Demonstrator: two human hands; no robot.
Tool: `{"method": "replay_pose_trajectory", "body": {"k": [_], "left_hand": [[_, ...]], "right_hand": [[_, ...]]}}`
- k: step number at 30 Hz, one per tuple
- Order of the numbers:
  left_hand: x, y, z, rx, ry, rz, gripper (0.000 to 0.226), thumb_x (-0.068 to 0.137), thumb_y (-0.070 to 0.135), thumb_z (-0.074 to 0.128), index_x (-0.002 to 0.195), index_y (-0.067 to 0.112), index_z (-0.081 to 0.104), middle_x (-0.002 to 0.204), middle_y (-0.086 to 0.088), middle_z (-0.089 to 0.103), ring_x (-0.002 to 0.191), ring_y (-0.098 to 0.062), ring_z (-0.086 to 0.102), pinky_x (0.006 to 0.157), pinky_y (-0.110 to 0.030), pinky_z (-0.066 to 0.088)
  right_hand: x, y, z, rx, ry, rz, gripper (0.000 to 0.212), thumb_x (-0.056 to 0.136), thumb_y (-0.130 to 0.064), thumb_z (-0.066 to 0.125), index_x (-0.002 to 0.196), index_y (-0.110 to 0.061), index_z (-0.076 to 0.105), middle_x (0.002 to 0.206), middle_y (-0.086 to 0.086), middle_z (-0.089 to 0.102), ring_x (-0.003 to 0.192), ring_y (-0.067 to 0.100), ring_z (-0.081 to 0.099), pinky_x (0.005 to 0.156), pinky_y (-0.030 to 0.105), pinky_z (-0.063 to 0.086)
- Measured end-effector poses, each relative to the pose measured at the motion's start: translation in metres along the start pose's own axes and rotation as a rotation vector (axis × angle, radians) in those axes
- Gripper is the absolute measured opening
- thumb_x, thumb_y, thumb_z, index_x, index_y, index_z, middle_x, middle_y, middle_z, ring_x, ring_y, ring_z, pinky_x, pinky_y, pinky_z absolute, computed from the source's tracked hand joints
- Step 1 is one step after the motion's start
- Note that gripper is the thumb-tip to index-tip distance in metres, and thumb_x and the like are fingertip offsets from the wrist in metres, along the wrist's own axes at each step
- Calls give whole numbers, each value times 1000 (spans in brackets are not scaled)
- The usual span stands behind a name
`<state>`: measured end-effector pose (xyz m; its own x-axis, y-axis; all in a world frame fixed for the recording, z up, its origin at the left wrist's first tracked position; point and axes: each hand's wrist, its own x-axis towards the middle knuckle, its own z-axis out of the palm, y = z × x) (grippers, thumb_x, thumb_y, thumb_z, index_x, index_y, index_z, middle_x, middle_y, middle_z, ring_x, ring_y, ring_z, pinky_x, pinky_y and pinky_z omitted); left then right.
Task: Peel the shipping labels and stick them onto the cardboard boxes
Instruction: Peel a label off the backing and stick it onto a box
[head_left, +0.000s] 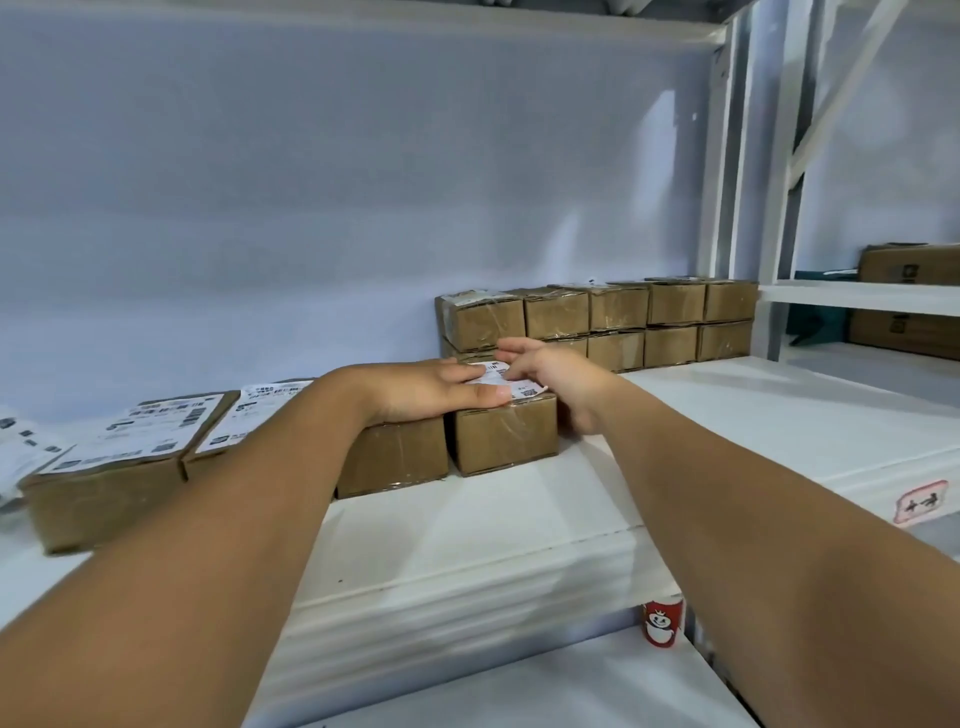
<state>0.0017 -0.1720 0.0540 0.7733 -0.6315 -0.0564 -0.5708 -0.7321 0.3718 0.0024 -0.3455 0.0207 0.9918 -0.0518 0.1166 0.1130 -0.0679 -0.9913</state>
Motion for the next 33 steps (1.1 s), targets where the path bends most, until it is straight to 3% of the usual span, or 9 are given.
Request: {"method": "replay_pose_trajectory", "body": {"k": [4,8,10,13,16,21,27,31,33], "left_hand": [[1,0,-1,-11,9,-16,81,74,72,43,145,38,25,154,15,18,141,-5,14,107,-24,10],[1,-2,-1,69,57,-37,97,60,88,42,143,42,28,154,14,22,142,-9,15,112,-31,12],[-1,-2,-1,99,80,-41,95,59,86,38,143,43,27,154,12,22,144,-12,10,115,-35,10],[-3,2,-1,57,72,-19,91,63,78,40,144,38,30,154,10,23,142,-10,17,104,-24,15],[-6,1,-2,26,61,-8,79,73,70,46,143,34,33,151,14,29,135,-6,29,97,-20,20],[-12,3,-2,-42,73,56,64,76,67,48,134,40,44,141,19,41,117,0,38,95,-20,25],[-10,-2,-2,-30,98,48,87,55,76,57,134,44,42,143,14,39,126,-8,39,100,-24,29],[-9,0,-1,-33,106,64,87,54,72,59,134,41,44,139,14,43,121,-7,42,97,-23,32],[-8,-2,-1,-1,114,62,85,57,75,62,134,42,45,138,14,44,121,-7,43,100,-26,34]], "right_hand": [[-1,0,-1,29,-68,22,53,90,1,47,140,-17,43,143,-4,46,124,17,51,105,33,40],[-12,0,-13,32,-152,78,47,88,-7,57,133,-20,51,128,4,60,111,20,58,94,29,46],[-18,-1,-22,33,-222,95,56,77,-13,65,132,-18,54,132,7,58,120,22,55,102,33,42],[-25,-2,-33,64,-303,92,68,66,-13,66,133,-16,54,135,8,56,126,22,50,108,36,36],[-28,-1,-37,106,-393,85,68,69,-1,67,134,-14,51,136,9,56,117,22,54,100,31,41],[-28,-1,-33,137,-454,89,58,71,-6,60,128,-17,55,122,3,62,105,15,60,85,24,49],[-24,0,-31,89,-498,88,95,53,-15,88,138,-15,47,129,5,60,112,18,58,91,27,49],[-24,0,-29,42,-522,66,91,46,-30,93,128,-21,57,128,3,60,115,17,57,102,30,43],[-26,0,-27,39,-475,66,77,60,-36,86,130,-19,56,134,4,58,117,16,55,100,29,43]]}}
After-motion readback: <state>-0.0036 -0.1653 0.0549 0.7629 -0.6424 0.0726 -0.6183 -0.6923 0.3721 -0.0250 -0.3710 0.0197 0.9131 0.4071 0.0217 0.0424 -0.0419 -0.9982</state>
